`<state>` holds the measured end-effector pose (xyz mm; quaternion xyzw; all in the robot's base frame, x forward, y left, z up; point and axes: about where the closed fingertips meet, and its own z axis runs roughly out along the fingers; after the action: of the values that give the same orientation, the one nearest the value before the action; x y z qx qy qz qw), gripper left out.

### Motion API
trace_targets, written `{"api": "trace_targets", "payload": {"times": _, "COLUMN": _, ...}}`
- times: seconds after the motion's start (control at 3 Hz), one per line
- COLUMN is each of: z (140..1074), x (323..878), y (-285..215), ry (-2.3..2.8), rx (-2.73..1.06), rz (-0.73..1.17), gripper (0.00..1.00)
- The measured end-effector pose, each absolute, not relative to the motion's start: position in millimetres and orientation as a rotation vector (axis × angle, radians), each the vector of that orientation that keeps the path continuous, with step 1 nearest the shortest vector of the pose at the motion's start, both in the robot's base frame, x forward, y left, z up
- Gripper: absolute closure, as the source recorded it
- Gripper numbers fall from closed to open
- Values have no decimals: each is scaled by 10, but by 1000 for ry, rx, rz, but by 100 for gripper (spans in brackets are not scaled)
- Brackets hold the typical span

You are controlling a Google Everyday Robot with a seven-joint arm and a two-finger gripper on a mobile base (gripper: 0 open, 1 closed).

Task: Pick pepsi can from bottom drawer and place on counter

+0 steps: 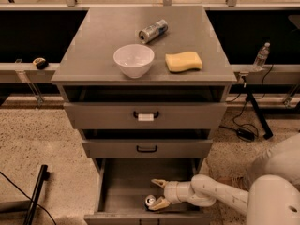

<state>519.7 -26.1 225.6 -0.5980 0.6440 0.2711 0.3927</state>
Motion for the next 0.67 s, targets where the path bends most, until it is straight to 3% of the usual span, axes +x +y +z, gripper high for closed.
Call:
{"api": "trace_targets", "payload": {"times": 0.33, "z": 2163, "x": 5218, "y": -241, "ry": 1632, "rx": -1524, "rz": 715, "gripper": 27}}
{"api": "trace_targets", "payload": {"times": 0.67, "z": 2090, "x": 5221, "y": -217, "ry": 1632, "rx": -1537, "rz": 743, "gripper": 22}}
